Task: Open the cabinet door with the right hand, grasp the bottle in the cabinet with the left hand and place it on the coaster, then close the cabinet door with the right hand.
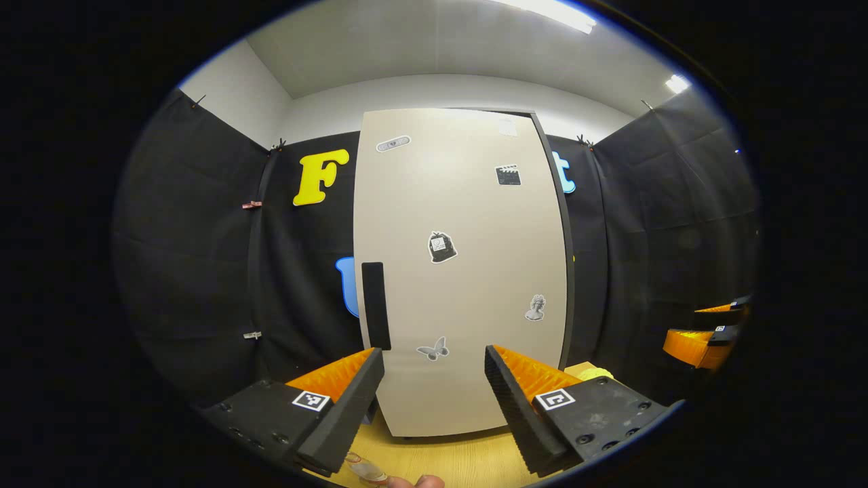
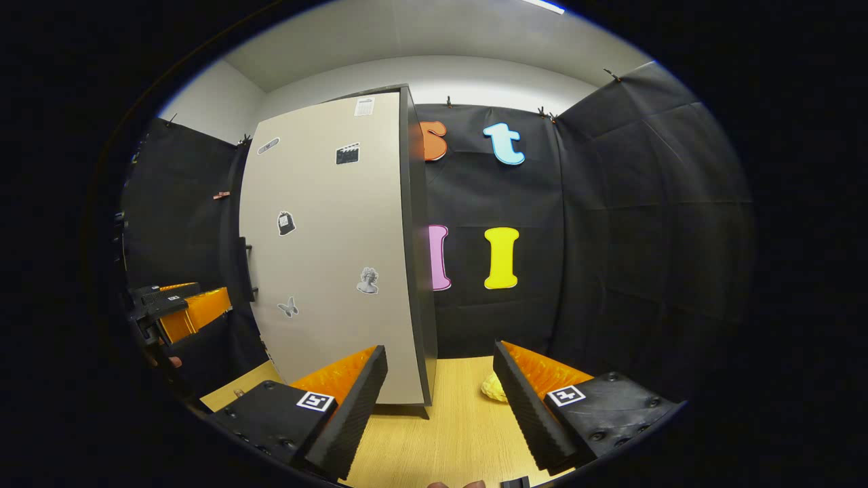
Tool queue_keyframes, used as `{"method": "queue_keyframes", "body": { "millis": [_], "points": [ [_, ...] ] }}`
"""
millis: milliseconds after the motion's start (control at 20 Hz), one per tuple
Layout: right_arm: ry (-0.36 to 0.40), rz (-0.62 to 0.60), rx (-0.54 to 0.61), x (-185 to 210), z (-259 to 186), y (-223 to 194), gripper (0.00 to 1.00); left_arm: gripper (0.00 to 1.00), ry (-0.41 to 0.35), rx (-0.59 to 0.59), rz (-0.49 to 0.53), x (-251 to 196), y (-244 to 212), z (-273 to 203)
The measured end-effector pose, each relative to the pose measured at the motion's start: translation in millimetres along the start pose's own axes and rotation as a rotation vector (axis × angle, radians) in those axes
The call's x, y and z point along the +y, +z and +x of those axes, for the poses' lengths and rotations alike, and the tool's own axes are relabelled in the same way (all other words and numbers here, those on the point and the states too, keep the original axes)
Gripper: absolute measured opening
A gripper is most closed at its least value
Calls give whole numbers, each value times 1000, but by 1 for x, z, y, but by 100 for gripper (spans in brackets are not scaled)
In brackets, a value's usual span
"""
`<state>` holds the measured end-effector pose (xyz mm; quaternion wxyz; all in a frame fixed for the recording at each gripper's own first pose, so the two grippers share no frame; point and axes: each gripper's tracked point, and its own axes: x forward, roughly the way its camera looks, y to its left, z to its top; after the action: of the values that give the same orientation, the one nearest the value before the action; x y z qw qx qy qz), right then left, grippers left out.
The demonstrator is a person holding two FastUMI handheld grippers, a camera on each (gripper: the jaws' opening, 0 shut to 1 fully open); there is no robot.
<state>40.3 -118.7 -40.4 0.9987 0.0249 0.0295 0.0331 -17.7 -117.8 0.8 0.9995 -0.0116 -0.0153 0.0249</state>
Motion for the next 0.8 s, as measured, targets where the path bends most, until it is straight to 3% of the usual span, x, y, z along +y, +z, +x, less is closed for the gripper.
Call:
{"method": "queue_keyframes", "body": {
  "millis": [800],
  "points": [
    [-20,-7,7,-3,8,-4,98,94,-9,10,-4,-6,-6,12]
  ]
}}
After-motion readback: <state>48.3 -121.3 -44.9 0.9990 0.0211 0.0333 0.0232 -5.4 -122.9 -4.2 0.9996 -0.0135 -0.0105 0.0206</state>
